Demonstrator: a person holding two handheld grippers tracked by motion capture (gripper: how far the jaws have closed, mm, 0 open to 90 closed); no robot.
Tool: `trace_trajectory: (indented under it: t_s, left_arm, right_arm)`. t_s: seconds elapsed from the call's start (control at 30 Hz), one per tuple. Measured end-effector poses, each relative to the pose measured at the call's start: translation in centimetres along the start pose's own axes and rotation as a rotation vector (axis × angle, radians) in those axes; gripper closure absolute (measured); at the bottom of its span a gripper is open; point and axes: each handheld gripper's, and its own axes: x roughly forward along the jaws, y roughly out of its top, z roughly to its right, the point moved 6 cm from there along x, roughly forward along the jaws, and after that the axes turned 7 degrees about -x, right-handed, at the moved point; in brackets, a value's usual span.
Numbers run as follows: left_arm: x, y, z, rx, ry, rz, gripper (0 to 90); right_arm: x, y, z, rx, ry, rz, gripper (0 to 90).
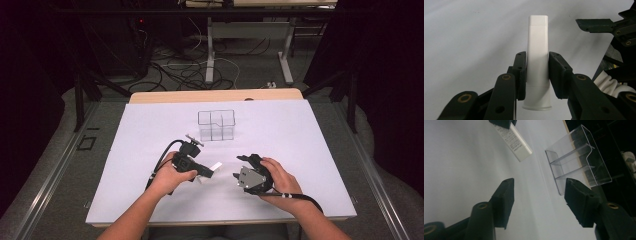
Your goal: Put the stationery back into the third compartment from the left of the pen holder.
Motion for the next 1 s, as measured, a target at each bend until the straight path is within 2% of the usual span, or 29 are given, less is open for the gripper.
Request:
trace_trajectory:
  t_s: [0.07, 0.2, 0.27, 0.3, 0.33, 0.37, 0.4, 0.47, 0.5, 0.53, 0.63, 0.7, 0.77, 0.8, 0.83, 0.87, 0.97, 1.0]
  left_arm:
    - [0.0, 0.0, 0.1, 0.002, -0.004, -0.006, 69.0]
    - [0.2, -0.1, 0.4, 0.001, -0.012, -0.013, 69.0]
    - [0.3, -0.2, 0.5, 0.006, -0.014, -0.017, 69.0]
    - [0.4, -0.2, 0.6, 0.001, -0.016, -0.017, 69.0]
    - [0.4, -0.2, 0.6, 0.007, -0.017, -0.019, 69.0]
    - [0.5, -0.2, 0.7, 0.007, -0.018, -0.018, 69.0]
    - [0.6, -0.2, 0.8, 0.001, -0.022, -0.019, 69.0]
    - [0.7, -0.2, 0.9, 0.005, -0.025, -0.030, 69.0]
    - [0.8, -0.2, 1.0, 0.009, -0.024, -0.029, 69.0]
    - [0.8, -0.3, 1.1, 0.004, -0.031, -0.032, 69.0]
    - [1.0, -0.3, 1.2, 0.013, -0.036, -0.039, 69.0]
    - [1.1, -0.3, 1.4, 0.011, -0.038, -0.041, 68.9]
    - [1.1, -0.3, 1.5, 0.015, -0.042, -0.046, 69.0]
    - [1.2, -0.4, 1.6, 0.019, -0.042, -0.047, 68.9]
    - [1.3, -0.4, 1.7, 0.018, -0.046, -0.053, 69.0]
    - [1.4, -0.4, 1.7, 0.017, -0.048, -0.055, 69.0]
    - [1.6, -0.4, 2.0, 0.013, -0.054, -0.059, 69.0]
    - [1.6, -0.5, 2.0, 0.011, -0.059, -0.062, 69.0]
  right_arm:
    - [0.0, 0.3, -0.2, -0.020, -0.017, 0.013, 45.2]
    - [0.0, 0.8, -0.3, -0.112, -0.021, 0.014, 46.0]
    - [0.2, 1.1, -0.5, -0.136, -0.031, 0.023, 46.2]
    - [0.2, 1.2, -0.6, -0.138, -0.037, 0.036, 46.2]
    - [0.2, 1.2, -0.8, -0.147, -0.030, 0.025, 46.2]
    - [0.3, 1.3, -0.9, -0.126, -0.044, 0.036, 46.2]
    - [0.3, 1.4, -0.9, -0.164, -0.031, 0.027, 46.2]
    - [0.4, 1.5, -1.1, -0.165, -0.041, 0.036, 46.2]
    - [0.4, 1.6, -1.0, -0.192, -0.035, 0.031, 46.2]
    - [0.3, 1.5, -1.2, -0.187, -0.035, 0.022, 46.3]
    - [0.5, 1.7, -1.4, -0.232, -0.027, 0.029, 47.2]
    - [0.6, 1.7, -1.6, -0.239, -0.035, 0.033, 48.1]
    - [0.7, 1.8, -1.7, -0.283, -0.028, 0.027, 49.0]
    - [0.7, 1.8, -2.0, -0.263, -0.031, 0.024, 49.1]
    - [0.8, 1.8, -1.9, -0.296, -0.029, 0.019, 49.3]
    - [0.9, 1.8, -2.0, -0.294, -0.031, 0.020, 49.5]
    - [1.0, 1.8, -2.2, -0.326, 0.005, 0.010, 50.9]
    - [1.0, 1.8, -2.4, -0.316, -0.002, 0.014, 51.6]
